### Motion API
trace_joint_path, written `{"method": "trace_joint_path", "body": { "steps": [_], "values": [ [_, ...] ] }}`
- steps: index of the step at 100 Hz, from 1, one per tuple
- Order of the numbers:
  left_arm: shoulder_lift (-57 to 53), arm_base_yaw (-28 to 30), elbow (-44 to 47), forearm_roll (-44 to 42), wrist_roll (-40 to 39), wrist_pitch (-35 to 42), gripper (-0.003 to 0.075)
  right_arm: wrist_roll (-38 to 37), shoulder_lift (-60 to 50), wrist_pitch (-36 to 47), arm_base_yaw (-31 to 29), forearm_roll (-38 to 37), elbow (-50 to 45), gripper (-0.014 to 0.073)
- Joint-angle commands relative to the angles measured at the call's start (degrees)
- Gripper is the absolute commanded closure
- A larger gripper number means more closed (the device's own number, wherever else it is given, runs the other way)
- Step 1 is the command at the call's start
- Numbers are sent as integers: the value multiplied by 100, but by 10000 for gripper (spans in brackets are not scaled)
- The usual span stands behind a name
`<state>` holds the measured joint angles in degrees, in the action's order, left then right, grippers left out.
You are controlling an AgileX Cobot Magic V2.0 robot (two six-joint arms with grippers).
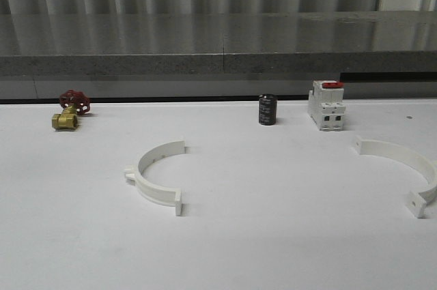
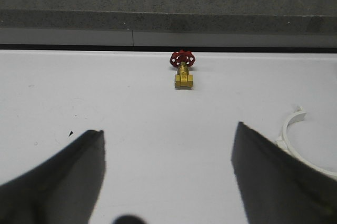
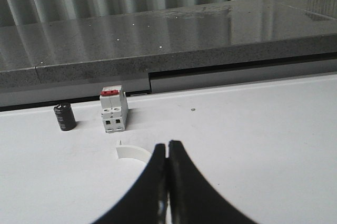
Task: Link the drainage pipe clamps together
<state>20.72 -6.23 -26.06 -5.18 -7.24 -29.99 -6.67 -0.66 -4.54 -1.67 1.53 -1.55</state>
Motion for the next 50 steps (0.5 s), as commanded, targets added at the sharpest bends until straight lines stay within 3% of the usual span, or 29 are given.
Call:
{"method": "trace_joint_path", "body": {
  "steps": [1,14,39,50],
  "values": [
    [-220,-37,-46,109,9,365,459,17,-101,525,-24,-64,94,662],
    [-380,-37,27,109,9,365,742,26,-101,539,-24,-64,94,662],
    [-379,-37,27,109,9,365,741,28,-8,502,-24,-68,561,662],
    [-379,-37,27,109,9,365,741,29,394,126,-24,-71,1110,662]
  ]
}}
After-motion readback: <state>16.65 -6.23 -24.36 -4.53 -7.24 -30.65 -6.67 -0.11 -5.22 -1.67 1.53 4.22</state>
